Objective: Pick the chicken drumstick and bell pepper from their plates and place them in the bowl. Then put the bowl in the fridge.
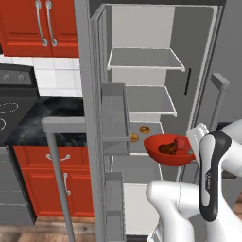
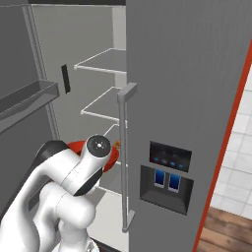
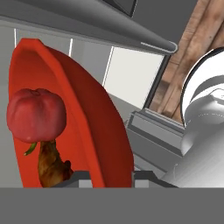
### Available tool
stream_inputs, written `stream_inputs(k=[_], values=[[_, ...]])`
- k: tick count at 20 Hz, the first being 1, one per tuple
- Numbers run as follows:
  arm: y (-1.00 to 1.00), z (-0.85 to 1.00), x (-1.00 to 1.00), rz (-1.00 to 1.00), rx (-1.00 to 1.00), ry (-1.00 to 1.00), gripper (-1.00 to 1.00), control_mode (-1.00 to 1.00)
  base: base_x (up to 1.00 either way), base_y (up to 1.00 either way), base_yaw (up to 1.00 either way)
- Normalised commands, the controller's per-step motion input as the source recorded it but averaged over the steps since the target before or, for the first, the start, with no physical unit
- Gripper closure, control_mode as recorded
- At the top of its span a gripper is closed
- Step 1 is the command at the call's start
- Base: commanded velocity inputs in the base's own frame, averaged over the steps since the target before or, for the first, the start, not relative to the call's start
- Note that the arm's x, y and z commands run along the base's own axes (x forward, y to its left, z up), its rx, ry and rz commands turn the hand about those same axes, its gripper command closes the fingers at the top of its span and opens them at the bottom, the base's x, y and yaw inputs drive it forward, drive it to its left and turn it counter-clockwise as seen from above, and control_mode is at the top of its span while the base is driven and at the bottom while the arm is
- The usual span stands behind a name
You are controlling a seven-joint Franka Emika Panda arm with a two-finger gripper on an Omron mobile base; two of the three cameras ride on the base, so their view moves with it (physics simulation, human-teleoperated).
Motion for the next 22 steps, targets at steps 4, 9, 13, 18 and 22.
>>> stream_inputs(k=[4, 9, 13, 18, 22], values=[[0.00, 0.00, 0.00, 0.00, 0.00, 0.00, 1.00, 1.00, 0.00, 0.00, 0.00], [0.00, 0.00, 0.00, 0.00, 0.00, 0.00, 1.00, 1.00, 0.00, 0.00, 0.00], [0.00, 0.00, 0.00, 0.00, 0.00, 0.00, 1.00, -1.00, 0.00, 0.00, 0.00], [0.00, 0.00, 0.00, 0.00, 0.00, 0.00, 1.00, -1.00, 0.00, 0.00, 0.00], [0.00, 0.00, 0.00, 0.00, 0.00, 0.00, 1.00, -1.00, 0.00, 0.00, 0.00]])
